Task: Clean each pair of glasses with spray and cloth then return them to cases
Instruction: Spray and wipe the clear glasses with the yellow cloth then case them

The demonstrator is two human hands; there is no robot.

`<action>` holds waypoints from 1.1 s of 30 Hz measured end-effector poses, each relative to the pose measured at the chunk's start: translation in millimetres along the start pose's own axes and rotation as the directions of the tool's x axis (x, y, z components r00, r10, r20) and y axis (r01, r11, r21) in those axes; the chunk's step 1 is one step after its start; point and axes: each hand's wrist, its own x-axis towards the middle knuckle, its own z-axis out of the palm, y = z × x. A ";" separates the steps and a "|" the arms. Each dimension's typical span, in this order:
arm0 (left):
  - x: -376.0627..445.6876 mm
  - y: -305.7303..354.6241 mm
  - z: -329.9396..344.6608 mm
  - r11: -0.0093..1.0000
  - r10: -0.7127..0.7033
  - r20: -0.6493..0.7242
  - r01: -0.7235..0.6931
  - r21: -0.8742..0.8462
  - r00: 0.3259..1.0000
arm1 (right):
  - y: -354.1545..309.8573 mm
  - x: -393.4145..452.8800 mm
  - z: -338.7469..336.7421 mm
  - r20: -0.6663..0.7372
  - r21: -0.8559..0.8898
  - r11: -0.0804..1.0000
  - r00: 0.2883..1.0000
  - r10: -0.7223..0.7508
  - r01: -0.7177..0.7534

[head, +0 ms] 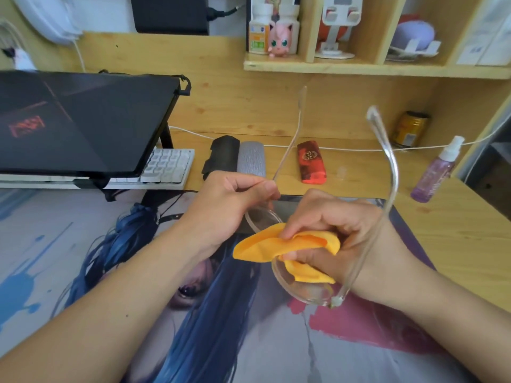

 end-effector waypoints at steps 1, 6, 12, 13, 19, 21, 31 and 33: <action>-0.3 -1.1 1.7 1.000 0.009 0.004 -0.009 -0.002 1.000 | 0.7 0.7 0.8 -0.026 0.035 0.999 1.000 -0.009 0.010; -0.9 -6.6 5.2 0.999 0.009 0.070 -0.006 -0.052 0.998 | 7.3 1.1 14.1 0.025 -0.066 0.986 0.988 -0.154 0.155; -0.1 -6.3 4.4 0.983 -0.065 0.090 0.080 -0.167 0.994 | 3.2 -4.6 12.1 -0.014 0.058 0.995 0.997 -0.081 0.082; 0.7 -5.6 2.4 0.978 -0.078 0.075 0.091 -0.187 0.994 | 2.4 -5.1 9.0 0.007 0.075 0.995 0.998 -0.070 0.069; 3.1 3.3 -8.4 0.996 0.034 -0.095 -0.041 -0.080 0.995 | 10.8 -2.3 -11.2 -0.121 -0.247 0.965 0.986 -0.116 0.083; 1.5 9.0 -12.1 0.980 0.198 -0.174 -0.188 0.072 0.965 | 16.9 2.4 -26.6 -0.324 -0.215 0.971 0.946 0.028 -0.102; -10.5 17.6 -10.6 0.490 0.827 -0.107 -0.614 0.619 0.552 | 54.8 7.3 -63.9 -0.518 0.148 0.751 0.597 0.613 -0.644; -11.1 15.0 -8.6 0.500 0.823 -0.118 -0.610 0.614 0.556 | 50.7 10.4 -66.8 -0.676 -0.247 0.705 0.639 0.366 -0.665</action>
